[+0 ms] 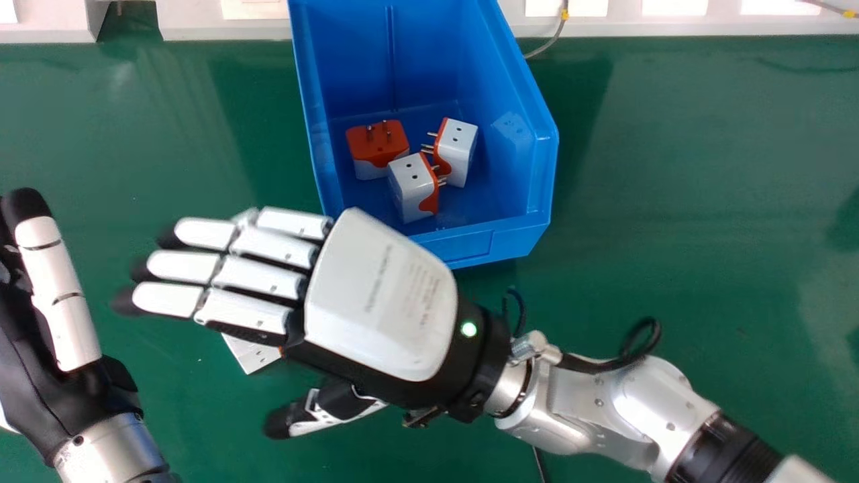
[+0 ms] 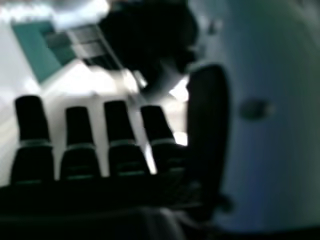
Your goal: Pick all objects and put in blue box
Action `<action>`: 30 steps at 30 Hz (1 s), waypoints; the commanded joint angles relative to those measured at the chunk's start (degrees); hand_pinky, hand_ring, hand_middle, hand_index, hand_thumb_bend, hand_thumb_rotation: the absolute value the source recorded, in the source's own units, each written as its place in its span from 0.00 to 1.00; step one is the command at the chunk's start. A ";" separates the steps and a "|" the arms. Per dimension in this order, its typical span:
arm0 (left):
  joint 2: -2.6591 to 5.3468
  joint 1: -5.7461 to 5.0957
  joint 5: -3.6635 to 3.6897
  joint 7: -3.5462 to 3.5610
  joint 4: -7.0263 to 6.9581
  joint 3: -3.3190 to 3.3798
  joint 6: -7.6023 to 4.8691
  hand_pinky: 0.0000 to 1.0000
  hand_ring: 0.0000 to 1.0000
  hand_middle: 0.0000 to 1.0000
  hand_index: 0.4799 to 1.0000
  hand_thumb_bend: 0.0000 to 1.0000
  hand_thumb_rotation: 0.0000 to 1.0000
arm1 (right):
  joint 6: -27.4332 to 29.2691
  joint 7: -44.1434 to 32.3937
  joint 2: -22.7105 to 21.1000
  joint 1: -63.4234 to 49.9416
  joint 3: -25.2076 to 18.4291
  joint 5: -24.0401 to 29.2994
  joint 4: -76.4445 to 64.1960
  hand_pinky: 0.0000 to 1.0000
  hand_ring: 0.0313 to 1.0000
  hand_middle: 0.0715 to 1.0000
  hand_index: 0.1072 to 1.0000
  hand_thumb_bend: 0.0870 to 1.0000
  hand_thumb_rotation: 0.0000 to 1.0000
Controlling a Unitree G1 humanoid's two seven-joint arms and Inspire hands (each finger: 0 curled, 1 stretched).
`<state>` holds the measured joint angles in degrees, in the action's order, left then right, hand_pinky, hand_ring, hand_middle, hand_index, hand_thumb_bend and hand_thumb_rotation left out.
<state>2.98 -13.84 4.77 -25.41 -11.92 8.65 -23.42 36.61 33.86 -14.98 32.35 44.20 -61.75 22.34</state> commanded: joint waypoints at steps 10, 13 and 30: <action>3.76 0.43 0.97 0.80 -2.10 -0.40 -1.02 0.97 0.98 0.99 0.98 0.57 0.72 | -14.26 -22.03 7.96 5.02 1.64 -0.68 9.16 0.77 0.96 0.93 0.86 0.97 0.19; 3.65 0.01 0.82 0.93 -2.53 -0.64 -0.91 0.99 0.98 0.99 0.99 0.59 0.73 | -15.94 -20.83 10.39 7.57 3.06 -1.94 14.00 0.81 0.99 0.98 0.89 0.98 0.22; 4.14 -1.97 0.58 0.33 -3.50 -1.05 -0.59 0.96 0.98 0.98 0.98 0.60 0.75 | -18.20 -18.03 17.57 13.69 6.35 -1.44 22.11 0.89 1.00 1.00 0.91 1.00 0.27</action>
<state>3.09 -15.46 5.65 -25.03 -13.85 7.47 -23.41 18.83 15.80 1.00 43.88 50.40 -63.70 44.74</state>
